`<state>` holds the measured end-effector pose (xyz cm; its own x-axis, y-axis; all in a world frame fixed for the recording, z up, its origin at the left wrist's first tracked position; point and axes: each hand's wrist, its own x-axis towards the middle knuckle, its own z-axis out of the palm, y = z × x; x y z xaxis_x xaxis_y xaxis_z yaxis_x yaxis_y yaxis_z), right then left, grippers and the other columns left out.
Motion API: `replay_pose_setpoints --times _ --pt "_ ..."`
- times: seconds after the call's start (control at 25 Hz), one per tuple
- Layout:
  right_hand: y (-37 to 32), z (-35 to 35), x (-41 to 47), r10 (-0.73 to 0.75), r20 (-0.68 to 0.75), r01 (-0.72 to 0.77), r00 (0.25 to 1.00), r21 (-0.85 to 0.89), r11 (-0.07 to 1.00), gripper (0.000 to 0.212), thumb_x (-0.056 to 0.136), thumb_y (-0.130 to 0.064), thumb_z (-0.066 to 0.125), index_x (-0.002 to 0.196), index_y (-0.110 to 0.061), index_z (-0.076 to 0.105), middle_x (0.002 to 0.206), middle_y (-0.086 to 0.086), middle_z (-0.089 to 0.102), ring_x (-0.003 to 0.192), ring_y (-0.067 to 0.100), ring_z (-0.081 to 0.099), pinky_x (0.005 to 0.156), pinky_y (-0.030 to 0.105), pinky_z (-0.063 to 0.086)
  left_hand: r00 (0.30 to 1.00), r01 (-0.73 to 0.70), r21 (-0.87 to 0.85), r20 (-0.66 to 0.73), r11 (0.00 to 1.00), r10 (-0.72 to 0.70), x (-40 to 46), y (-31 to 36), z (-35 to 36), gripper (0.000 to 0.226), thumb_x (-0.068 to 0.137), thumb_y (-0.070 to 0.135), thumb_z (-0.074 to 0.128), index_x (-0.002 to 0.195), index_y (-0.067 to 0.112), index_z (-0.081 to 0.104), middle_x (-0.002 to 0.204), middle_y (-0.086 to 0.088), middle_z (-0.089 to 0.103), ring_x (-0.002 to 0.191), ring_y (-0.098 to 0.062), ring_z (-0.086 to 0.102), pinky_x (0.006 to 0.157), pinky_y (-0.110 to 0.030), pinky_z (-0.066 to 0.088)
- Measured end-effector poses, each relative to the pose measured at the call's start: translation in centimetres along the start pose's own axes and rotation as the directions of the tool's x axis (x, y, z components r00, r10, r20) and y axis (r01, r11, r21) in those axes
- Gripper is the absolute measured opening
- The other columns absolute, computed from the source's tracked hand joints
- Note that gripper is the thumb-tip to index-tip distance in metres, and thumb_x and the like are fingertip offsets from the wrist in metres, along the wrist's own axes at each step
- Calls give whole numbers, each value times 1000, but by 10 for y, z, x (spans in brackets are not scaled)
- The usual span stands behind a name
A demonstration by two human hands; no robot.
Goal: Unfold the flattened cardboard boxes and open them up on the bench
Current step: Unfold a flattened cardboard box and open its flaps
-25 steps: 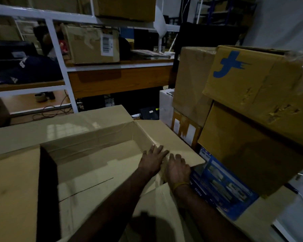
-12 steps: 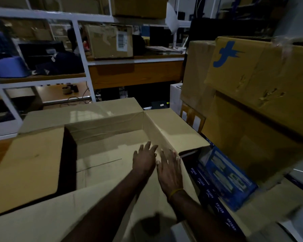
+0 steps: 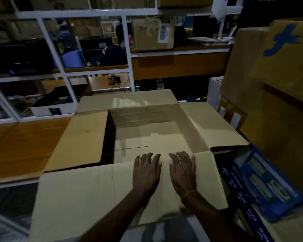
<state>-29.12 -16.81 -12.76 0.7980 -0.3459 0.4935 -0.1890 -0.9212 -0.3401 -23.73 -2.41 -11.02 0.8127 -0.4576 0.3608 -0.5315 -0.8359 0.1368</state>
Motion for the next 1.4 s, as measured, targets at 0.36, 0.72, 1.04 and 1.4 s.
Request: replay_pose_setpoints --times 0.36,0.72,1.04,1.4 --pt "-101 32 25 -224 182 216 957 64 974 38 100 -38 25 102 -31 63 94 -8 66 83 17 59 79 38 44 982 185 25 -36 982 -184 -51 -112 -34 46 104 46 24 137 26 49 132 0 56 131 -21 45 118 -44 26" --pt "-212 72 78 -439 307 349 844 305 886 47 96 -18 49 141 -32 44 153 -5 35 112 19 57 77 34 54 972 231 82 -68 970 -226 -76 -202 -64 52 103 49 32 149 27 38 157 -8 28 148 -24 22 121 -46 14" --pt "-328 101 124 -721 204 667 662 279 691 94 75 2 69 152 -33 29 165 4 10 112 33 58 59 33 53 942 335 177 -88 926 -324 -73 -267 -91 61 98 52 37 149 20 40 158 -17 27 149 -30 17 121 -53 9" --pt "-388 153 115 -748 497 729 440 289 621 71 96 -15 57 151 -45 23 164 -4 8 149 23 18 108 49 38 846 529 170 -24 831 -533 -79 -303 -96 73 89 76 29 139 28 55 153 -18 39 139 -47 34 114 -59 20"
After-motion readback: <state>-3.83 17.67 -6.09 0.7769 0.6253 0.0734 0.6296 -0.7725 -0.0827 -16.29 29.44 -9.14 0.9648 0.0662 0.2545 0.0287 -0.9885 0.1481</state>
